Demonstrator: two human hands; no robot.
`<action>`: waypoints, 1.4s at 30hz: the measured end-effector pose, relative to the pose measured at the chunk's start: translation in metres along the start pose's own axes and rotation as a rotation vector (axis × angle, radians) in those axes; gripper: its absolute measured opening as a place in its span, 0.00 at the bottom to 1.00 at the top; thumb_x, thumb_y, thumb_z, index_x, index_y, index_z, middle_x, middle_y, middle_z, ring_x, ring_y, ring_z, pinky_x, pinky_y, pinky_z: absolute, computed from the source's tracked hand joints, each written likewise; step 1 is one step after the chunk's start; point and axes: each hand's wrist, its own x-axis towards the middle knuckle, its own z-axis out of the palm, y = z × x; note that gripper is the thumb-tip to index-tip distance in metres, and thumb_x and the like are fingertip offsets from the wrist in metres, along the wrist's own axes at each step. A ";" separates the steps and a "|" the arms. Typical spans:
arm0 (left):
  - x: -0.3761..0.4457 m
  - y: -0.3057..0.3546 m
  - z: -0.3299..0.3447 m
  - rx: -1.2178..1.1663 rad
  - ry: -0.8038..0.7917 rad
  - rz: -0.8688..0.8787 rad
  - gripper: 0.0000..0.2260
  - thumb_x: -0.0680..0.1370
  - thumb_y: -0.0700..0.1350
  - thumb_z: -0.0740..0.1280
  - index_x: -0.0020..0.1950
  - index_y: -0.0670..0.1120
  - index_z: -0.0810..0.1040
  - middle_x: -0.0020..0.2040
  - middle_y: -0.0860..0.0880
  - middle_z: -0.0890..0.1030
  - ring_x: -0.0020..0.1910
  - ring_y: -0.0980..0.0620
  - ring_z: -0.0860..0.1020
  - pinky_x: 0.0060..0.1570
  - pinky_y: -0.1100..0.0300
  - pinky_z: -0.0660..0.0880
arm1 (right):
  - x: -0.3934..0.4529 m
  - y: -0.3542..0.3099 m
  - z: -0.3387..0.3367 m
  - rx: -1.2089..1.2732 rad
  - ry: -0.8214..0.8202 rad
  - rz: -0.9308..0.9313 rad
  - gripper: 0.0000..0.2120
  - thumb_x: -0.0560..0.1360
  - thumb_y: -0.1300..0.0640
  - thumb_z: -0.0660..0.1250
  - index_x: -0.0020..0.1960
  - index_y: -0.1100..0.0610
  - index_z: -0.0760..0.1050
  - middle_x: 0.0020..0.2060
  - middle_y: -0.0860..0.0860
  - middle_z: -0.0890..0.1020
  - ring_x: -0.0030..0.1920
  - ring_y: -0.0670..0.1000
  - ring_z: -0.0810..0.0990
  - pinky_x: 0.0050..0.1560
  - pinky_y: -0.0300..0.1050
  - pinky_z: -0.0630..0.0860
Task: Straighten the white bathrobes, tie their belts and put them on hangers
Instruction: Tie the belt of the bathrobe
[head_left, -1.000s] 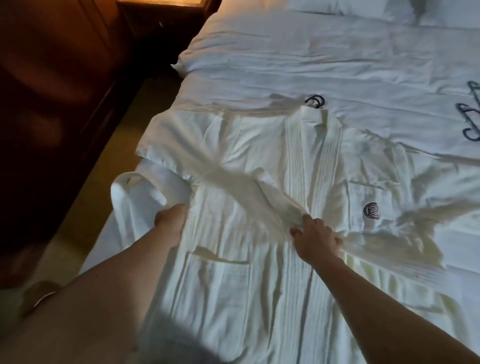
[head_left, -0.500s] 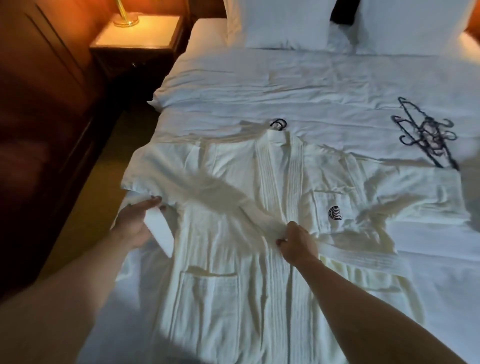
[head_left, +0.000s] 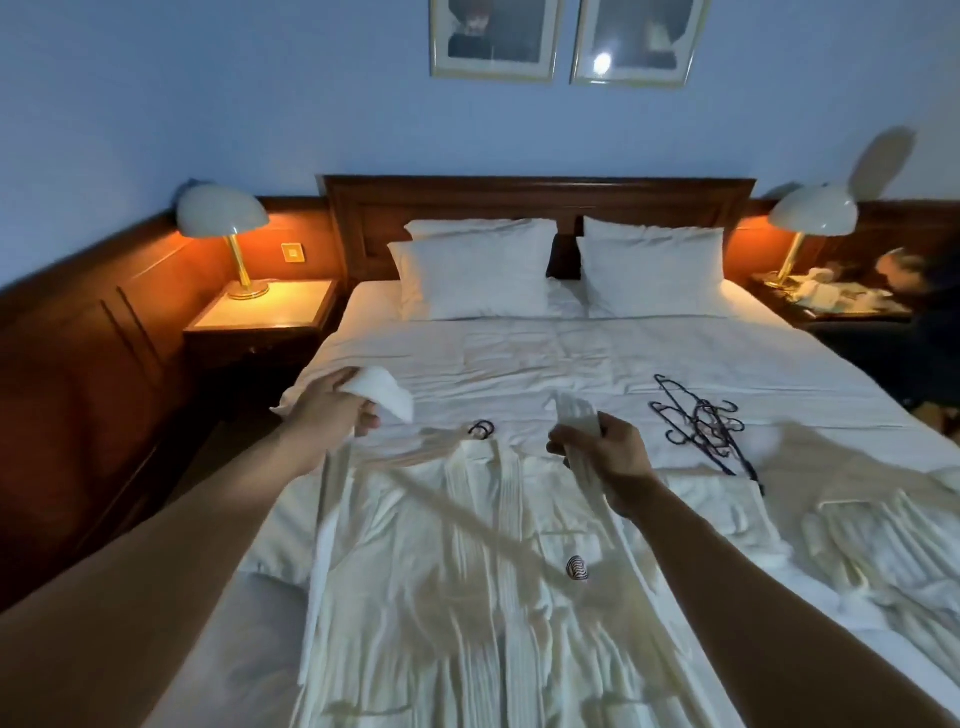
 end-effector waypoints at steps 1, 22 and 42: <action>-0.012 0.012 0.016 0.071 -0.011 0.046 0.06 0.81 0.41 0.64 0.52 0.45 0.81 0.39 0.46 0.79 0.36 0.47 0.82 0.41 0.53 0.76 | -0.001 -0.016 -0.011 0.028 0.002 -0.032 0.06 0.75 0.63 0.73 0.47 0.67 0.81 0.40 0.61 0.86 0.44 0.61 0.87 0.41 0.47 0.78; -0.065 -0.027 0.040 0.135 0.210 0.034 0.13 0.80 0.54 0.62 0.50 0.46 0.79 0.39 0.46 0.78 0.44 0.43 0.78 0.52 0.47 0.76 | -0.010 0.055 -0.105 -1.100 0.168 -0.306 0.23 0.81 0.61 0.56 0.73 0.47 0.71 0.60 0.57 0.76 0.59 0.63 0.75 0.58 0.58 0.73; -0.137 -0.357 -0.034 0.327 0.244 -0.829 0.15 0.74 0.53 0.73 0.52 0.44 0.81 0.46 0.43 0.84 0.43 0.43 0.82 0.37 0.55 0.76 | -0.096 0.278 0.108 -1.338 -0.933 0.002 0.30 0.81 0.54 0.59 0.81 0.49 0.54 0.82 0.51 0.44 0.81 0.57 0.37 0.78 0.66 0.39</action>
